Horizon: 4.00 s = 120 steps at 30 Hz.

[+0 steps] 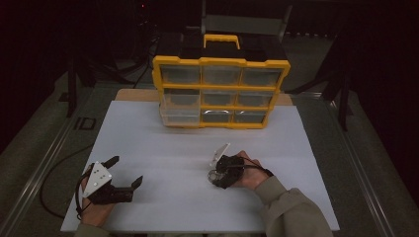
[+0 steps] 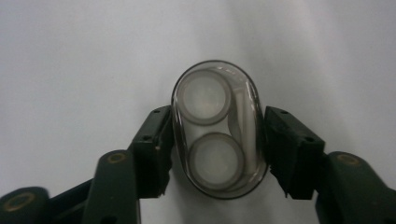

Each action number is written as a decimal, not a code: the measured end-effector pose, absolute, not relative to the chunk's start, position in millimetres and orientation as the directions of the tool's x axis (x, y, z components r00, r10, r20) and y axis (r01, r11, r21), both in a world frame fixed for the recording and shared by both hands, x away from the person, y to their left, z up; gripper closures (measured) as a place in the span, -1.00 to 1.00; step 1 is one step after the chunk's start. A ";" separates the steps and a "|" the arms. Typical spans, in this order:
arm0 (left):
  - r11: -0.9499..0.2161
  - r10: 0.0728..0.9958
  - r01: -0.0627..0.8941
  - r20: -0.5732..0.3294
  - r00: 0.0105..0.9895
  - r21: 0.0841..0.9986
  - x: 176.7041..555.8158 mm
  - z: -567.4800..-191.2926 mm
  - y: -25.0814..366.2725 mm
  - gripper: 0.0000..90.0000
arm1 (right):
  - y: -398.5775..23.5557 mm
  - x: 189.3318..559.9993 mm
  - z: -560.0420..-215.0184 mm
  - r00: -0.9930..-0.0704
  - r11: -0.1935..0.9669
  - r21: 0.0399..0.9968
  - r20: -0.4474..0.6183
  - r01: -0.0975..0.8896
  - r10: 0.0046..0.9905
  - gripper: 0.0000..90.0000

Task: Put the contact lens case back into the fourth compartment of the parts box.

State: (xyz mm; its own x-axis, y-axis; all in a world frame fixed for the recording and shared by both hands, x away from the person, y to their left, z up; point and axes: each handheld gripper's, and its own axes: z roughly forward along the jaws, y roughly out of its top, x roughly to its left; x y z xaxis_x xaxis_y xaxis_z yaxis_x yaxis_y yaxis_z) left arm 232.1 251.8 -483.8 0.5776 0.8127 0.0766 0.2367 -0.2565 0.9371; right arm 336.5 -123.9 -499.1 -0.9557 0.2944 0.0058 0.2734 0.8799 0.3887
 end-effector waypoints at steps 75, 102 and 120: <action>-0.260 0.811 0.237 0.078 0.580 0.936 231.7 -484.8 250.9 -1.00 | -122.3 338.5 -421.8 -0.886 0.777 0.440 0.109 0.450 0.451 0.08; -0.263 0.811 0.234 0.083 0.579 0.936 231.3 -484.8 250.5 -1.00 | -120.3 350.3 -387.2 -0.885 0.759 0.472 0.116 0.448 0.451 0.08; -0.262 0.810 0.234 0.081 0.581 0.936 231.2 -484.9 250.2 -1.00 | -120.5 364.7 -366.5 -0.883 0.756 0.480 0.091 0.444 0.461 0.08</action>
